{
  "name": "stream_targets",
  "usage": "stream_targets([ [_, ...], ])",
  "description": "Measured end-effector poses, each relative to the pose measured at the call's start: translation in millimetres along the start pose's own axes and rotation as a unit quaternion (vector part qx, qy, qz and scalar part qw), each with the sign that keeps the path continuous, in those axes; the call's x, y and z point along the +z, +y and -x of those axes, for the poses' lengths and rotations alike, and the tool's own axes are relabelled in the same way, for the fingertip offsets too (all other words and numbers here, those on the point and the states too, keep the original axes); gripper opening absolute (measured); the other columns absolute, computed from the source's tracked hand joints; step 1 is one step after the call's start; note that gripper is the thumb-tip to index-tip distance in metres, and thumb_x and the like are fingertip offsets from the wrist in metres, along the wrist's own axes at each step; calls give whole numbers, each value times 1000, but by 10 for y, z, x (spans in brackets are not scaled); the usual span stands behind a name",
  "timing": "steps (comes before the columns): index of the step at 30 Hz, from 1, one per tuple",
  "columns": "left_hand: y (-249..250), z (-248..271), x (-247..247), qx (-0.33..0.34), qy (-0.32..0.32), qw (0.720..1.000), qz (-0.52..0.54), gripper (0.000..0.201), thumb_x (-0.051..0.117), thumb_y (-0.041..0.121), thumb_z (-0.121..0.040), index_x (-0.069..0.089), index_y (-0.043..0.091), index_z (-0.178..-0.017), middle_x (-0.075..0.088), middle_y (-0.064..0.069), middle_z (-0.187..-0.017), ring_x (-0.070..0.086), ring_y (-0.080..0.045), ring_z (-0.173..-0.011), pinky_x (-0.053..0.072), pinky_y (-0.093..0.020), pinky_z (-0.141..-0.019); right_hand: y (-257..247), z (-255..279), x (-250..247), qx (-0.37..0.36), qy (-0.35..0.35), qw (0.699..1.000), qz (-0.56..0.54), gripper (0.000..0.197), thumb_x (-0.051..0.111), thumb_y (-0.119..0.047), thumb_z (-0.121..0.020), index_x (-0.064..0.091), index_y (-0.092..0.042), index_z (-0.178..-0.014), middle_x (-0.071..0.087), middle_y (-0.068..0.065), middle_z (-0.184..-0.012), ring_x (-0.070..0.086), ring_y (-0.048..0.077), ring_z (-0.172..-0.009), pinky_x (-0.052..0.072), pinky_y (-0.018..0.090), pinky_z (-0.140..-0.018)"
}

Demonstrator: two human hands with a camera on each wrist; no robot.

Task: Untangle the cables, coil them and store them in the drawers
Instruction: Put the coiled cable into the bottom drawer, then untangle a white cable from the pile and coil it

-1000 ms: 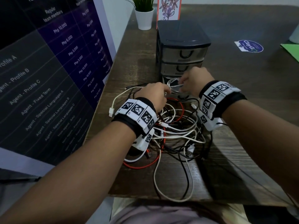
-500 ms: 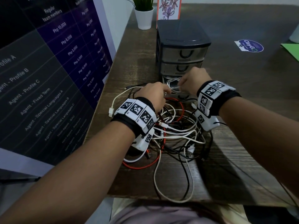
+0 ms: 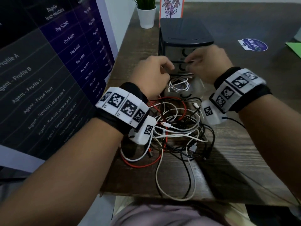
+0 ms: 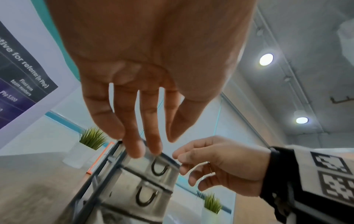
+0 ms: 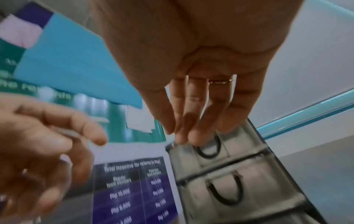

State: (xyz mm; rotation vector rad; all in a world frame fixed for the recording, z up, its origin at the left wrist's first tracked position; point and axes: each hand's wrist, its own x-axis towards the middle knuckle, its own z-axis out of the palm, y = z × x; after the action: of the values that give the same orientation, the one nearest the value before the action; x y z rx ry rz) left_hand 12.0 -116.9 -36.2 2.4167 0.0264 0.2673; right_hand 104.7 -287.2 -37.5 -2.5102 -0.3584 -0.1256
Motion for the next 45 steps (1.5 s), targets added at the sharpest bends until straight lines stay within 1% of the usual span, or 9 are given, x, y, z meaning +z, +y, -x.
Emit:
stream_targets([
  [5, 41, 333, -241, 11, -40, 997, 68, 16, 64, 19, -91, 73, 28, -101, 69, 12, -88, 63, -1, -79, 53, -24, -80, -138, 353, -331, -57, 20, 986, -152, 9, 65, -17, -87, 73, -21, -87, 72, -1, -73, 62, 3, -54, 48, 13, -57],
  [11, -168, 781, -105, -39, -138, 989, 28, 13, 63, 28, -93, 71, 32, -102, 68, 15, -86, 62, -1, -77, 50, -27, -72, -135, 950, -68, -61, -126, 981, -135, 7, 68, -28, -90, 73, -27, -86, 73, -9, -71, 67, 6, -63, 53, 20, -65],
  [16, -281, 918, 23, -80, -167, 982, -29, 8, 61, 33, -94, 66, 35, -100, 62, 19, -86, 57, 3, -79, 40, -16, -65, 26, 1148, 297, -33, -182, 978, -100, 5, 73, -33, -84, 75, -29, -87, 73, -10, -79, 67, 3, -79, 55, 28, -79],
  [21, -297, 953, 123, -100, -171, 979, -46, 15, 67, 32, -89, 68, 34, -103, 67, 11, -84, 62, -6, -81, 51, -30, -75, 96, 1224, 376, -19, -221, 972, -74, 9, 78, -32, -80, 75, -28, -87, 73, -11, -78, 67, 1, -75, 50, 22, -71],
  [26, -175, 989, 196, -92, -206, 974, -12, 31, 80, 47, -74, 67, 36, -100, 69, 12, -83, 62, 1, -76, 47, -23, -67, 64, 1269, 317, -42, -272, 961, -23, 20, 79, -49, -74, 74, -34, -86, 70, -16, -82, 62, -5, -76, 44, 11, -64],
  [32, -183, 1032, 333, -76, -246, 965, -51, 28, 83, 42, -70, 65, 36, -91, 63, 13, -87, 59, -1, -80, 44, -25, -65, 51, 1280, 296, -64, -324, 944, 15, 13, 79, -47, -75, 72, -36, -77, 67, -13, -85, 60, 1, -83, 46, 20, -69],
  [35, -232, 1018, 356, -70, -216, 973, -42, 15, 78, 29, -80, 66, 34, -88, 65, 11, -82, 60, -3, -76, 43, -22, -63, 61, 1263, 281, -70, -291, 954, 5, 12, 74, -42, -83, 70, -34, -75, 65, -14, -75, 57, 0, -71, 42, 15, -61],
  [39, -276, 971, 304, -70, -163, 984, -10, 6, 70, 28, -88, 67, 33, -86, 63, 10, -75, 59, -5, -71, 46, -27, -66, 74, 1210, 169, -64, -191, 977, -67, 23, 65, -41, -92, 67, -22, -78, 66, -3, -65, 58, 3, -54, 43, 20, -55],
  [45, -302, 961, 228, -74, -133, 988, 16, 4, 69, 30, -90, 70, 33, -92, 61, 12, -73, 56, 1, -67, 38, -13, -59, 133, 1135, 78, -15, -42, 988, -149, 31, 63, -43, -93, 61, -21, -72, 59, -9, -55, 52, -3, -44, 41, 19, -50],
])
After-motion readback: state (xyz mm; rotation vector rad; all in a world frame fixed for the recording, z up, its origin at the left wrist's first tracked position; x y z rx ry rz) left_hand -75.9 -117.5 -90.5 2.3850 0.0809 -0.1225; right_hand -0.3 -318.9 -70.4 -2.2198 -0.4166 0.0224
